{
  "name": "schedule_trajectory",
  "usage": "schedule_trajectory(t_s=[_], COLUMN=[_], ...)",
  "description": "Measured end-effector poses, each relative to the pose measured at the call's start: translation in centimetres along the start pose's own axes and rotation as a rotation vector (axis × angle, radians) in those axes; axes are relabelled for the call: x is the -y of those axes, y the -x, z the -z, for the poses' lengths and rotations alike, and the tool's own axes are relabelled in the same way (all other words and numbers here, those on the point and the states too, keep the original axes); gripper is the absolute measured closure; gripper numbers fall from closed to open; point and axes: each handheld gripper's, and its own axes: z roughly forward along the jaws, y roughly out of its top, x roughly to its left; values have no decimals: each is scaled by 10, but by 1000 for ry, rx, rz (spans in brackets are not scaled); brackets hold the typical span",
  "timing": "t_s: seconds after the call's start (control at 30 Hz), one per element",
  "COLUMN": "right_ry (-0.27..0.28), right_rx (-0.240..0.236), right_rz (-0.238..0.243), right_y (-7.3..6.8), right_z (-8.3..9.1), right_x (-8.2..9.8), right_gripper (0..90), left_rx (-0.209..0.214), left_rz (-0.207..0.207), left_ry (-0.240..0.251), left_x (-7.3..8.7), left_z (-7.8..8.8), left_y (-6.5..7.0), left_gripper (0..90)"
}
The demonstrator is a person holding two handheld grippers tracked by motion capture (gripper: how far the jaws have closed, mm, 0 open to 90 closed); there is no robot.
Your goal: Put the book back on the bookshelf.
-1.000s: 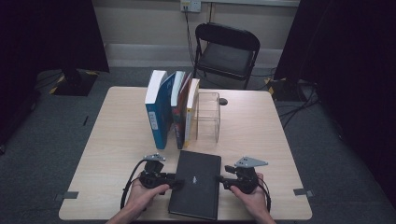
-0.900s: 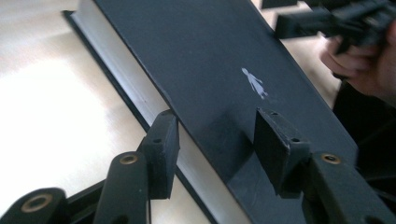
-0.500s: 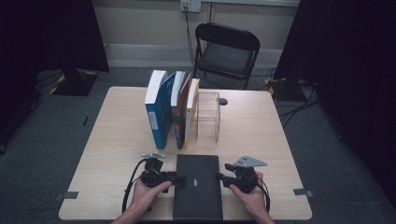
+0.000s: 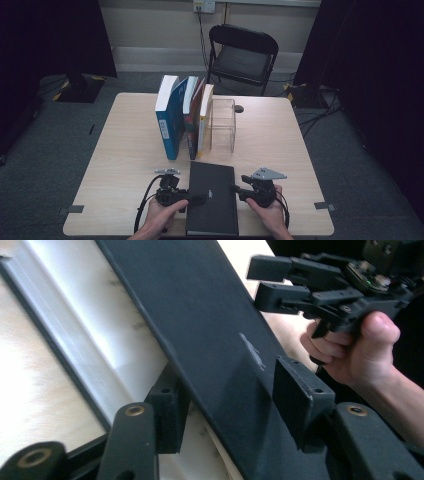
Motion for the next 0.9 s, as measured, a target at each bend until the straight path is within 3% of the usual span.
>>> schedule_trajectory(t_s=[0.07,0.13,0.37,0.5,0.57,0.6,0.77,0.9], right_ry=[0,0,0,-2,-2,-2,-5,-3], right_rx=[-3,-5,-4,-4,-5,-5,-4,-2], right_rz=[0,1,1,0,1,0,-2,0], right_y=[0,0,1,1,1,1,1,1], right_z=[0,0,0,0,0,0,0,0], right_x=[0,1,1,1,1,1,1,1], right_gripper=[451,445,435,431,427,417,412,412], left_rx=[-8,10,-66,-138,-142,-114,-101,-122], left_rz=[8,28,15,16,13,53,40,40], left_ry=[13,16,52,90,97,120,75,60], left_x=[-1,-1,-3,-4,-5,-7,-5,-3], left_z=[2,3,10,17,20,24,13,8], left_y=[-3,-7,-8,-12,-14,-20,-20,-18], left_gripper=[534,532,491,419,443,447,456,443])
